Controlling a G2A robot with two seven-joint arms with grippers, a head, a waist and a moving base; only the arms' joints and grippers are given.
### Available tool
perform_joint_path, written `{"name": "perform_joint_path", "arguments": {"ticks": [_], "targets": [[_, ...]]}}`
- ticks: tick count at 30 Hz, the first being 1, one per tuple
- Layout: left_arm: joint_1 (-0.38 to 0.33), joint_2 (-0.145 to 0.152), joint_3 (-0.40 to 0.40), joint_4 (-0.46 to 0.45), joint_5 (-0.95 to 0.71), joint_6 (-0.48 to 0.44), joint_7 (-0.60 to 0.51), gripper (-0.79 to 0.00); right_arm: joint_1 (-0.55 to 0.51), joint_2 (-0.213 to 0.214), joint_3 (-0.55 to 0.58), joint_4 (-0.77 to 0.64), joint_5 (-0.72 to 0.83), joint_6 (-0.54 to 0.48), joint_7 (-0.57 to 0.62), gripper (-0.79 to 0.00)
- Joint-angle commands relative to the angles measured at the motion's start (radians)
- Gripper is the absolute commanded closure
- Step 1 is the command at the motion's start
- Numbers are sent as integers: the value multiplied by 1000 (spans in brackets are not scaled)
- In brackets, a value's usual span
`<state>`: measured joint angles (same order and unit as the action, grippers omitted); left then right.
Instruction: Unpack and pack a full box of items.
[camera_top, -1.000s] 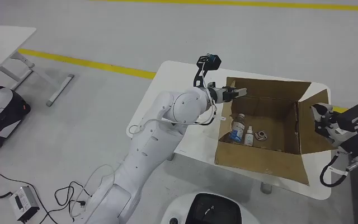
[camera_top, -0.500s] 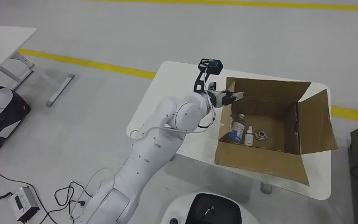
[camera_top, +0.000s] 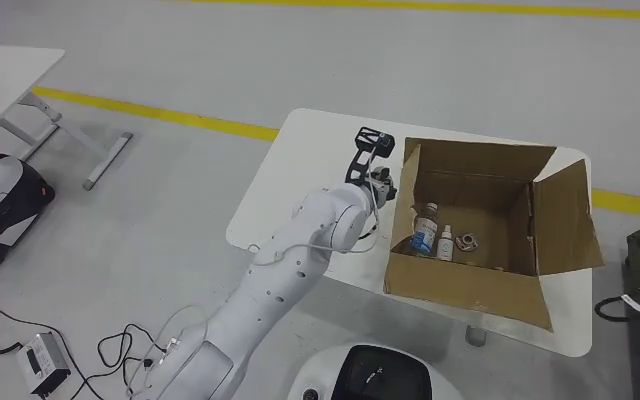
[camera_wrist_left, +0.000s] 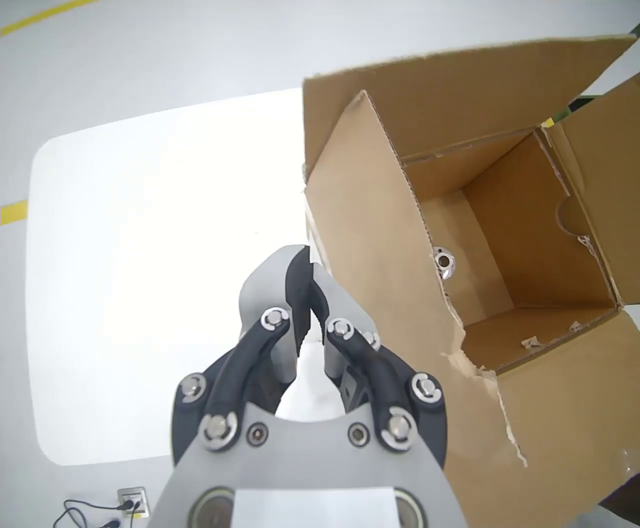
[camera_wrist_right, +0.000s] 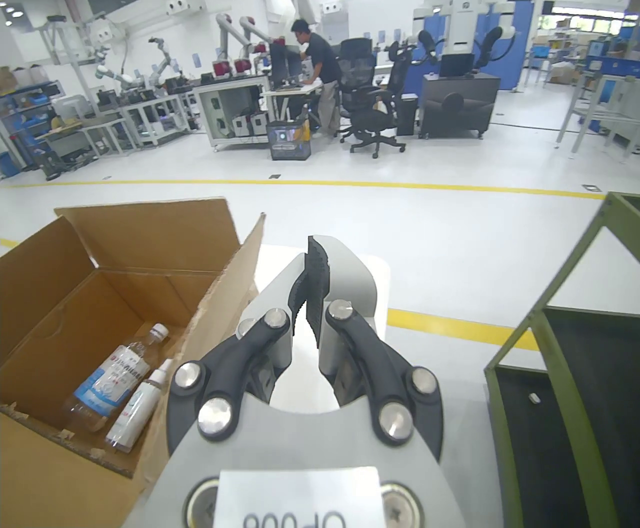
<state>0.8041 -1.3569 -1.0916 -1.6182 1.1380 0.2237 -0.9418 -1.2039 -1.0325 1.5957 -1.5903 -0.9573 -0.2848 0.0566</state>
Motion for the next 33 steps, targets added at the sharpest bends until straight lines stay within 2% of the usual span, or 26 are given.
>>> {"name": "perform_joint_path", "arguments": {"ticks": [1, 12, 21, 27, 33], "targets": [[-17, -7, 24, 42, -20, -11, 16, 0, 22, -4, -37, 8, 0, -14, 6, 0], [-108, -48, 92, 204, -238, -81, 43, 0, 105, -19, -194, 55, -76, -111, 83, 0], [-153, -68, 133, 273, -268, -97, 69, 0, 138, -28, -244, 83, -97, -124, 99, 0], [-159, -72, 136, 279, -265, -102, 75, 0, 99, -25, -171, 24, -62, -94, -7, 0], [-156, -73, 128, 298, -272, -105, 70, 0, 21, -12, -8, -37, 3, -39, -54, 0]]}}
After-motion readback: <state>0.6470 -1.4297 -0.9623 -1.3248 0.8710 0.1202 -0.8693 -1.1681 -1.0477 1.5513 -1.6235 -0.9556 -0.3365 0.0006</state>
